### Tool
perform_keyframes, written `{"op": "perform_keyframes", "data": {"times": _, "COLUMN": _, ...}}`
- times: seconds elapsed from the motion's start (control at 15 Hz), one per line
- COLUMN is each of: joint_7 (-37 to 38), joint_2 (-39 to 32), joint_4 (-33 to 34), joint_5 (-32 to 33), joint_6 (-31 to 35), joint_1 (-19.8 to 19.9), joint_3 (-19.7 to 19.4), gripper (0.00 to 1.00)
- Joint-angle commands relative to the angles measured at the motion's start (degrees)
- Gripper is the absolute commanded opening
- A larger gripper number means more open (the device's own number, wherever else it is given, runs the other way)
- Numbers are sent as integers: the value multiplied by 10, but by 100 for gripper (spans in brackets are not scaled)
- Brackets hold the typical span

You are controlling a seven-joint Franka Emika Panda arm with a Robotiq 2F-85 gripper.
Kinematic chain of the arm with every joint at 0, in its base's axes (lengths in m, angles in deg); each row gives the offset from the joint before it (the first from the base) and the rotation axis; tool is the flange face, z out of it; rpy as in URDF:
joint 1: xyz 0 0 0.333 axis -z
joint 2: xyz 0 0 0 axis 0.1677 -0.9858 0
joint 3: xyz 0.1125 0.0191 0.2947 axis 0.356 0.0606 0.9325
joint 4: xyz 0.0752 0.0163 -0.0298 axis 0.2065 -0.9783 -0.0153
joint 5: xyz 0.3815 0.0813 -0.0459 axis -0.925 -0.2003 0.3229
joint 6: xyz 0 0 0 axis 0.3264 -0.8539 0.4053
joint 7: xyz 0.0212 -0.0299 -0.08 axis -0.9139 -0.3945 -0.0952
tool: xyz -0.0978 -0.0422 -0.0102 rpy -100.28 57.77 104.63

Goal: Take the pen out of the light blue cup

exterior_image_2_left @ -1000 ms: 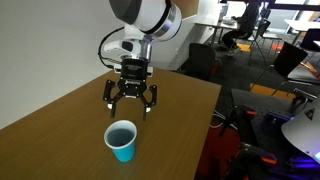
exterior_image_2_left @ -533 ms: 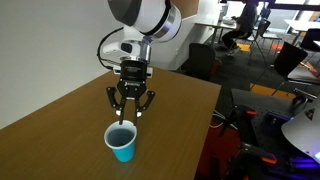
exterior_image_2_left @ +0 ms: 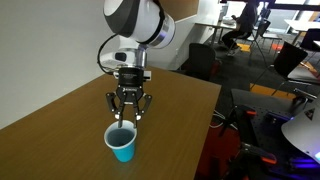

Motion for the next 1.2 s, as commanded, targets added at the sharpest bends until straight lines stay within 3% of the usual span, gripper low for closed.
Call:
{"op": "perform_keyframes", "data": {"times": 0.0, "joint_7": 48, "joint_2": -34, "joint_4": 44, "joint_5": 32, "joint_6": 13, "joint_1": -3, "joint_3": 5, "gripper": 43}}
{"op": "perform_keyframes", "data": {"times": 0.27, "joint_7": 70, "joint_2": -56, "joint_4": 73, "joint_5": 54, "joint_6": 10, "joint_1": 0, "joint_3": 16, "gripper": 35}}
{"op": "perform_keyframes", "data": {"times": 0.73, "joint_7": 91, "joint_2": -67, "joint_4": 84, "joint_5": 80, "joint_6": 0, "joint_1": 9, "joint_3": 33, "gripper": 46}}
{"op": "perform_keyframes", "data": {"times": 1.13, "joint_7": 86, "joint_2": -71, "joint_4": 84, "joint_5": 76, "joint_6": -9, "joint_1": 18, "joint_3": 41, "gripper": 41}}
